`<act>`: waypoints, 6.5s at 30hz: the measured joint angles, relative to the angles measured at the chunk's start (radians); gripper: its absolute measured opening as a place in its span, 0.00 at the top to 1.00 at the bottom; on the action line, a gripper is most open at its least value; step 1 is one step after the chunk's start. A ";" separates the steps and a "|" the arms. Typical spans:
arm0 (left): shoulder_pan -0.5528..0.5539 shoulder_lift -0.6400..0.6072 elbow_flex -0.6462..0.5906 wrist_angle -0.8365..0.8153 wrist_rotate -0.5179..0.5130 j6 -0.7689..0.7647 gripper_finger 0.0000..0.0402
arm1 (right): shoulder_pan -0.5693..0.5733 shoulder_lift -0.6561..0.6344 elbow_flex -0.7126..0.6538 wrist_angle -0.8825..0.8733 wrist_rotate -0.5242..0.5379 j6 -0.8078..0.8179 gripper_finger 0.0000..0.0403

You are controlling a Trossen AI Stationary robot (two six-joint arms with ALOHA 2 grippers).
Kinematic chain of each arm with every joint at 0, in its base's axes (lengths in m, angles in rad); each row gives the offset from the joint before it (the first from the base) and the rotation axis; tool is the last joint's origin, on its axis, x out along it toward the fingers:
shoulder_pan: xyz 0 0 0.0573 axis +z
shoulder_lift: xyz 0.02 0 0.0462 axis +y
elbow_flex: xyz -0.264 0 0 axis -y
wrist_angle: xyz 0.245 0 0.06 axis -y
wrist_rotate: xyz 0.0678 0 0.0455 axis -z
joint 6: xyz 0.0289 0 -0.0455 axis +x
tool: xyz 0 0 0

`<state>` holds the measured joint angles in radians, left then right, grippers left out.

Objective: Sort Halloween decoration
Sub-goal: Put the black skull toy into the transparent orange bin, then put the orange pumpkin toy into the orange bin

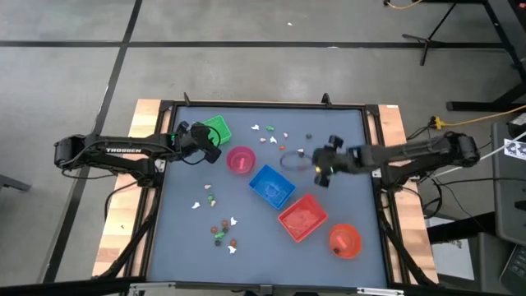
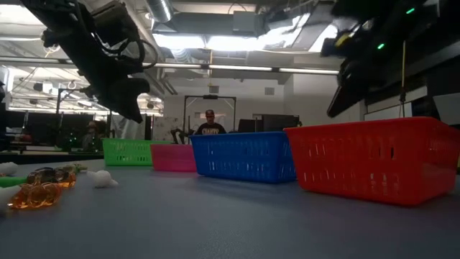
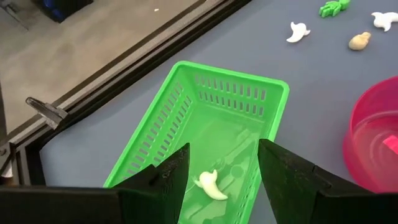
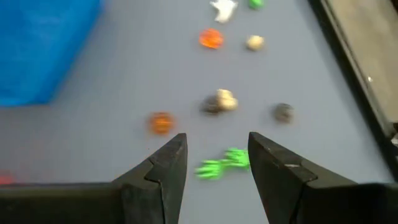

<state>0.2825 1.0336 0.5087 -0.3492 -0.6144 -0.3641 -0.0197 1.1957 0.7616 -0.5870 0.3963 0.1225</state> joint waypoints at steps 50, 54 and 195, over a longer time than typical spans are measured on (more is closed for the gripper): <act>-0.001 0.000 0.000 0.037 0.157 0.035 0.57 | -0.570 0.452 0.000 0.459 -0.300 -0.446 0.58; -0.001 0.000 0.000 0.037 0.157 0.035 0.57 | -0.570 0.452 0.000 0.450 -0.302 -0.445 0.58; -0.002 0.000 0.000 0.037 0.164 0.035 0.57 | 0.753 0.451 0.520 -0.610 -0.639 0.461 0.61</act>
<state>0.2810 1.0336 0.5087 -0.3126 -0.4503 -0.3286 0.7334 1.6470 1.2819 -1.1973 -0.2428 0.5831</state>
